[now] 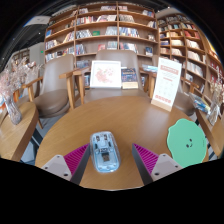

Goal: Arrange mouse

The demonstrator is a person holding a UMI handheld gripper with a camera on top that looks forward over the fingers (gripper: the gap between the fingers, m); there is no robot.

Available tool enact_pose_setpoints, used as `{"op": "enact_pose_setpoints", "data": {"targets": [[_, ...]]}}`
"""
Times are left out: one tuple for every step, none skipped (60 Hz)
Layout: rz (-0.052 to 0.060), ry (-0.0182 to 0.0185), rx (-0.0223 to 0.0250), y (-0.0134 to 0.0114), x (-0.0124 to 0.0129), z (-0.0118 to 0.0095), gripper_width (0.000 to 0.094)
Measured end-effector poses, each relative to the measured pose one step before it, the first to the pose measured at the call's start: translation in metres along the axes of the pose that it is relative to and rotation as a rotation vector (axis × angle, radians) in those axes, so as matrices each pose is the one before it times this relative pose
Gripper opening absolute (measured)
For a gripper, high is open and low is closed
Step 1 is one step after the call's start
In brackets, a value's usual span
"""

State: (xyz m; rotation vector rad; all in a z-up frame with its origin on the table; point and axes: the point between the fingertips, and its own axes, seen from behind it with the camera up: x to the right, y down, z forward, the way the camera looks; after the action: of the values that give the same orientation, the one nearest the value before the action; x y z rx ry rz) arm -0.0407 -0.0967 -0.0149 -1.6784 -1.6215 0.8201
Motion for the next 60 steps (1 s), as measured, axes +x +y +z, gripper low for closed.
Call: {"op": "enact_pose_setpoints", "data": {"targets": [[-0.0002, 0.00050, -0.00021, -0.00130, 0.00059, 0.00141, 0.0856], [0.0003, 0.00014, -0.00055, -0.00096, 0.00050, 0.00134, 0.0854], [0.0006, 0.00034, -0.00058, -0.00101, 0.00053, 0.00130, 0.0853], [0.0008, 0.00079, -0.00100, -0.00092, 0.00055, 0.00112, 0.0850], [0.0004, 0.00056, -0.00094, -0.00066, 0.00030, 0.00088, 0.0848], [-0.0001, -0.00061, -0.00106, -0.00075, -0.00013, 0.00080, 0.0847], [-0.0005, -0.00022, -0.00103, -0.00040, -0.00008, 0.00071, 0.0840], [-0.0012, -0.00004, -0.00064, -0.00045, 0.00009, 0.00056, 0.0831], [-0.0011, -0.00075, -0.00052, -0.00018, -0.00033, 0.00042, 0.0816], [-0.0003, -0.00126, 0.00012, -0.00023, -0.00037, 0.00032, 0.0804], [-0.0003, -0.00040, 0.00063, -0.00018, -0.00017, -0.00003, 0.0785], [-0.0011, 0.00025, 0.00071, -0.00018, -0.00007, 0.00016, 0.0762], [-0.0016, -0.00087, 0.00153, -0.00049, -0.00044, 0.00037, 0.0736], [-0.0021, -0.00292, 0.00165, -0.00035, -0.00101, 0.00055, 0.0694], [-0.0020, -0.00341, 0.00162, -0.00056, -0.00112, 0.00061, 0.0650], [-0.0020, -0.00331, 0.00261, -0.00003, 0.00004, 0.00003, 0.0560], [0.0016, -0.00121, 0.00187, -0.00081, 0.00003, 0.00044, 0.0469], [0.0014, 0.00873, 0.00173, -0.00041, 0.00202, 0.00056, 0.0463], [0.0006, 0.00321, -0.00097, 0.00012, 0.00088, 0.00084, 0.0458], [-0.0014, 0.00065, -0.00068, -0.00003, 0.00002, 0.00046, 0.0446], [-0.0041, -0.00093, -0.00408, 0.00031, -0.00089, -0.00002, 0.0439], [-0.0055, 0.00040, -0.00426, 0.00008, 0.00007, -0.00012, 0.0426], [-0.0030, 0.00050, -0.00347, -0.00002, 0.00015, -0.00052, 0.0421], [0.0001, 0.00094, -0.00273, -0.00010, 0.00022, -0.00094, 0.0409], [0.0030, 0.00110, -0.00046, -0.00050, 0.00070, -0.00115, 0.0402], [0.0046, 0.00145, 0.00129, -0.00093, 0.00122, -0.00130, 0.0394], [0.0033, 0.00147, 0.00318, -0.00158, 0.00145, -0.00202, 0.0390], [0.0019, 0.00197, 0.00412, -0.00225, 0.00168, -0.00258, 0.0386], [0.0008, 0.00094, 0.00403, -0.00256, 0.00144, -0.00304, 0.0386], [0.0005, 0.00001, 0.00426, -0.00292, 0.00155, -0.00379, 0.0385], [0.0013, -0.00108, 0.00539, -0.00357, 0.00140, -0.00394, 0.0385], [0.0017, -0.00305, 0.00621, -0.00416, 0.00132, -0.00398, 0.0386], [0.0022, -0.00511, 0.00717, -0.00434, 0.00119, -0.00446, 0.0385], [0.0030, -0.00576, 0.00750, -0.00463, 0.00142, -0.00463, 0.0384], [0.0029, -0.00426, 0.00594, -0.00521, 0.00336, -0.00480, 0.0385], [0.0025, -0.00145, 0.00612, -0.00467, 0.00348, -0.00444, 0.0385], [0.0021, 0.00120, 0.00626, -0.00474, 0.00443, -0.00468, 0.0385], [0.0027, 0.00278, 0.00706, -0.00487, 0.00488, -0.00474, 0.0386], [0.0032, 0.00363, 0.00812, -0.00515, 0.00595, -0.00430, 0.0386], [0.0017, 0.00468, 0.00789, -0.00520, 0.00678, -0.00383, 0.0386], [0.0001, 0.00528, 0.00746, -0.00489, 0.00709, -0.00338, 0.0386], [0.0004, 0.00428, 0.00865, -0.00524, 0.00771, -0.00258, 0.0386], [0.0030, 0.00372, 0.00751, -0.00616, 0.00926, -0.00325, 0.0385], [0.0025, 0.00717, 0.00814, -0.00441, 0.00777, 0.00011, 0.0385], [0.0004, 0.00709, 0.00568, -0.00365, 0.00857, -0.00155, 0.0384], [-0.0027, 0.00777, 0.00351, -0.00296, 0.00910, -0.00178, 0.0385], [-0.0025, 0.00813, 0.00357, -0.00263, 0.00954, -0.00142, 0.0386], [-0.0012, 0.00889, 0.00431, -0.00224, 0.00963, -0.00104, 0.0386], [-0.0005, 0.00871, 0.00395, -0.00202, 0.01224, -0.00240, 0.0386], [-0.0018, 0.01136, 0.00274, -0.00125, 0.01118, 0.00007, 0.0384], [-0.0024, 0.01402, 0.00207, -0.00153, 0.01007, 0.00118, 0.0385], [-0.0037, 0.01527, 0.00221, -0.00041, 0.01187, 0.00149, 0.0385], [-0.0039, 0.01612, 0.00139, 0.00054, 0.01214, 0.00177, 0.0386], [-0.0028, 0.01607, -0.00098, 0.00141, 0.01158, 0.00193, 0.0386], [-0.0007, 0.01476, -0.00315, 0.00252, 0.01098, 0.00208, 0.0386], [0.0025, 0.01176, -0.00417, 0.00326, 0.01039, 0.00226, 0.0387], [0.0044, 0.00793, -0.00504, 0.00335, 0.00923, 0.00285, 0.0386], [0.0034, 0.00264, -0.00584, 0.00531, 0.01196, 0.00055, 0.0387], [0.0032, 0.00444, -0.00883, 0.00417, 0.00757, 0.00395, 0.0386], [0.0019, 0.00491, -0.00847, 0.00374, 0.00787, 0.00402, 0.0386]]}}
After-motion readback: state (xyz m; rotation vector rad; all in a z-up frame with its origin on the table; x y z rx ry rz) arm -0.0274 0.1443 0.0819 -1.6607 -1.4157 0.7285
